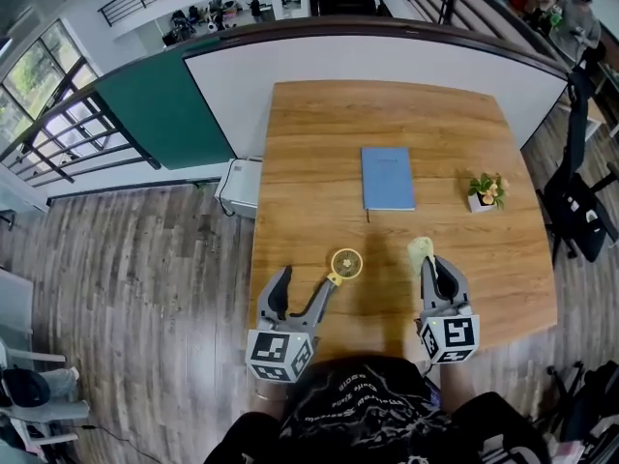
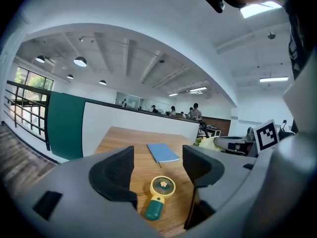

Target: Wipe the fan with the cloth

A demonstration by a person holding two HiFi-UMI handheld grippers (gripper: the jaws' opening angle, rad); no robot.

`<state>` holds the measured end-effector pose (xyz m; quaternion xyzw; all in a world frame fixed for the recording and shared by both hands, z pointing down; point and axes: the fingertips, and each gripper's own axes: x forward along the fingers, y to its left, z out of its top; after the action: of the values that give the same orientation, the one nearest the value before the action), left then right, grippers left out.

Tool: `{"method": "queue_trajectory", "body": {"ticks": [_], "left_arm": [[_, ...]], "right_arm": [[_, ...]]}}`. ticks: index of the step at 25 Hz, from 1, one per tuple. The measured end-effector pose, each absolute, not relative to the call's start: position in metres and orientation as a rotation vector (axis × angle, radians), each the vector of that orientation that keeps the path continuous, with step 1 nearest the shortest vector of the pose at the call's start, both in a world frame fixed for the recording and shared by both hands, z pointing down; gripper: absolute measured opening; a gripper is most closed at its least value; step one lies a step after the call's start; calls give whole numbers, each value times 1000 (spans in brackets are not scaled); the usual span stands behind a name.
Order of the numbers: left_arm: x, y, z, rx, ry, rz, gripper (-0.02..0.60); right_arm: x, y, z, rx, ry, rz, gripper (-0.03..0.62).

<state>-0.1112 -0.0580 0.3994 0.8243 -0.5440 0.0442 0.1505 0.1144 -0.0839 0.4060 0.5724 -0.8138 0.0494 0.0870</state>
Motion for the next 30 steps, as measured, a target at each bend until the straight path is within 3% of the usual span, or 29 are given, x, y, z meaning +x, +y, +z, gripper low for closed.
{"method": "queue_trajectory", "body": {"ticks": [8,10,13,15,22,30], "left_arm": [[-121,-45,411,2374,-1549,157,304],[-121,-45,410,2372,-1558,149,236],[-128,-49,408,2323,-1612,104,74],[-133,-51,408,2290,-1634,79,27],[-132,-58,403,2243,-1620,-28,20],[-121,-59,406,2288,-1614,41,20]], "right_arm": [[101,-67,415,1708,-2381,155,34],[97,-65,415,1691,-2380,149,34],[93,-63,414,1680,-2389,151,32],[89,-62,413,1665,-2411,149,32],[93,-66,417,1660,-2399,149,31],[92,-68,418,1629,-2382,72,31]]}}
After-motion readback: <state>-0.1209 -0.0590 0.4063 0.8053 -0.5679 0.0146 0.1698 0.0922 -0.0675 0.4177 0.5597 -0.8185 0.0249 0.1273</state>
